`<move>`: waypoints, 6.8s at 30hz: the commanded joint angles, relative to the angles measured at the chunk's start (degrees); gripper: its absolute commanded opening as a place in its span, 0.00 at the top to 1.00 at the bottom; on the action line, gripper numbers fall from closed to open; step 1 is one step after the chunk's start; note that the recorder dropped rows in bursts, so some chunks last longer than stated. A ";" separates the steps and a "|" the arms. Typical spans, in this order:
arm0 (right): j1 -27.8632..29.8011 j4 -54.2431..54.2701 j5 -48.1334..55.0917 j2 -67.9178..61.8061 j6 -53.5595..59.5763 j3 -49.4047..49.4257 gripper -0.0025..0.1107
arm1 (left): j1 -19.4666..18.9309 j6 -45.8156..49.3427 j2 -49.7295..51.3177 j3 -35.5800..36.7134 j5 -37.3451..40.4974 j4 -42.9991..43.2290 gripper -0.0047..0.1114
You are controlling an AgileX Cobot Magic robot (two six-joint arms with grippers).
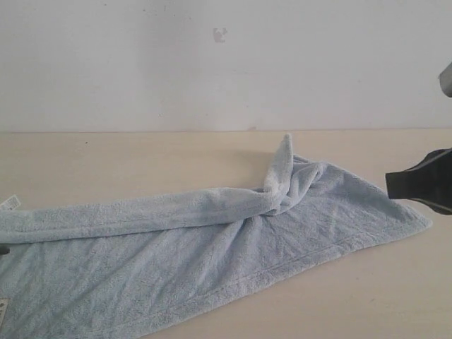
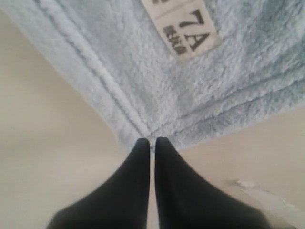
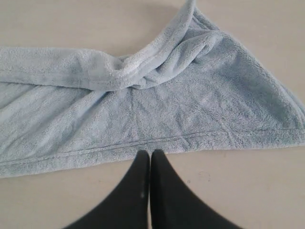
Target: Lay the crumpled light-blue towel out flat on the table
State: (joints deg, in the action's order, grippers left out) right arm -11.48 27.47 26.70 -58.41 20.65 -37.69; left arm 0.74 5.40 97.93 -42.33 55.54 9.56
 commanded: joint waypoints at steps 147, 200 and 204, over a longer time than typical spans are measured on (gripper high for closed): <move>14.23 3.65 8.14 -67.80 0.98 -51.58 0.81 | 0.01 13.13 -16.86 2.30 -17.97 -21.79 0.93; 14.23 -18.82 -2.00 -47.57 -15.99 -41.14 0.98 | -0.25 5.27 -15.88 1.58 -41.60 -14.14 0.43; 14.23 -18.82 -1.91 -47.57 -15.73 -41.14 0.98 | -1.74 0.12 -7.73 -2.59 -37.66 -13.58 0.43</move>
State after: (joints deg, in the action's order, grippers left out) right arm 2.82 8.38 24.84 -106.75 4.22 -78.88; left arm 0.01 9.67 85.59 -42.38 16.38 -4.70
